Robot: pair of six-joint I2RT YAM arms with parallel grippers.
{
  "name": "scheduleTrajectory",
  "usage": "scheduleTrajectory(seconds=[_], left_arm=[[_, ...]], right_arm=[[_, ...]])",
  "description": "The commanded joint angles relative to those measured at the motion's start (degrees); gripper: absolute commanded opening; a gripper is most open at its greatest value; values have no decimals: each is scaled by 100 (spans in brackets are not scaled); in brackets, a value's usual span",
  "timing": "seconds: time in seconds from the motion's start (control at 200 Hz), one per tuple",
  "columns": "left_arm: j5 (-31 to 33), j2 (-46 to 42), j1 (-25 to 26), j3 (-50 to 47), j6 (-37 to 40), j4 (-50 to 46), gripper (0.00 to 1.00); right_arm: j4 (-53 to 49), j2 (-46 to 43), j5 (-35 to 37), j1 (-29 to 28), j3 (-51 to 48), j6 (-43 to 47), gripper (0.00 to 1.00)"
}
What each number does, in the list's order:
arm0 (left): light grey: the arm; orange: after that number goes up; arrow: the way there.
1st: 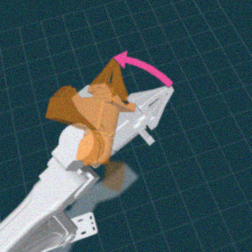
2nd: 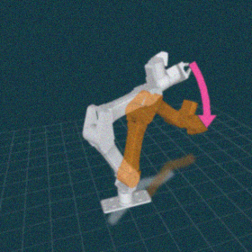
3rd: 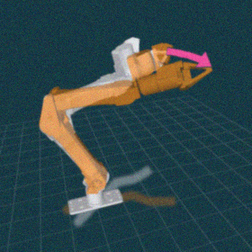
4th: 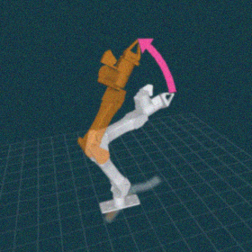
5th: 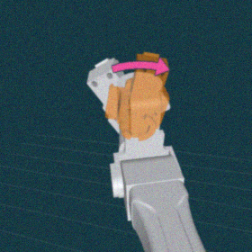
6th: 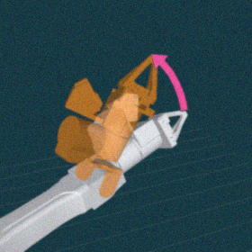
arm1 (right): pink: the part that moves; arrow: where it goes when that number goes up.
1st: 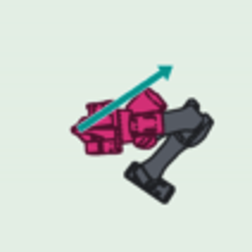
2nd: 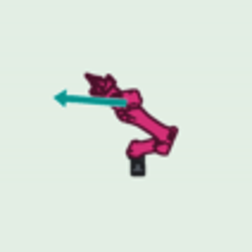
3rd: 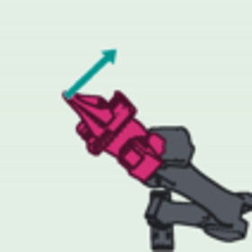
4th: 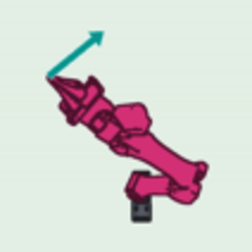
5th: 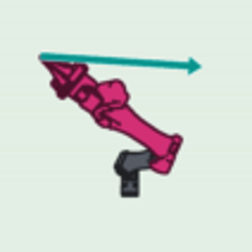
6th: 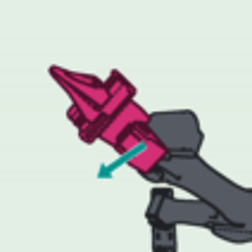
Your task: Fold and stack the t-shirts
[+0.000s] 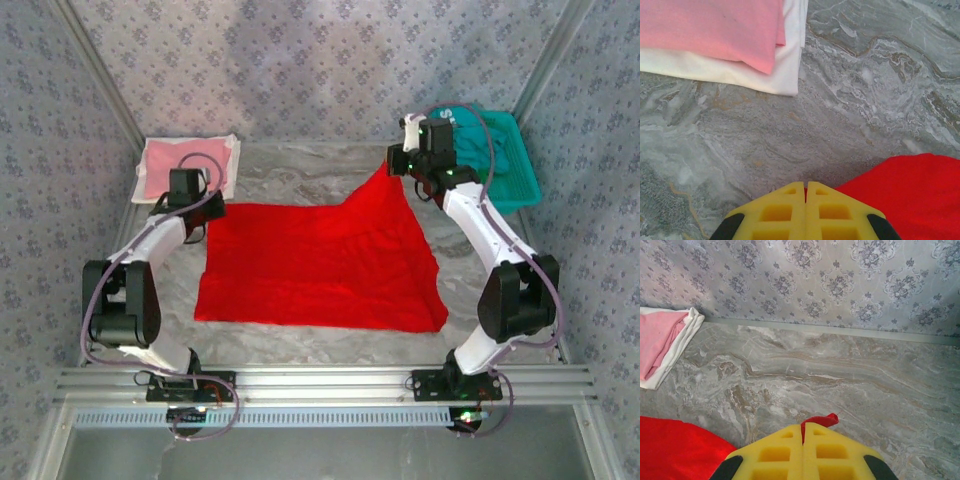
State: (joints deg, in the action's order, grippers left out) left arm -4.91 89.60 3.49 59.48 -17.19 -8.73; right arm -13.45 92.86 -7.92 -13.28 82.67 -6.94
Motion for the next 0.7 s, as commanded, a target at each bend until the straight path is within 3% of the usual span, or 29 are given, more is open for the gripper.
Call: scheduleTrajectory(seconds=[0.0, 0.695], left_arm=[[128, -188, 3, -73, -55, 187, 0], [68, -151, -107, 293, -7, 173, 0]], right_arm=[[90, -241, 91, -4, 10, 130, 0], [172, -222, 65, 75, 338, 290, 0]])
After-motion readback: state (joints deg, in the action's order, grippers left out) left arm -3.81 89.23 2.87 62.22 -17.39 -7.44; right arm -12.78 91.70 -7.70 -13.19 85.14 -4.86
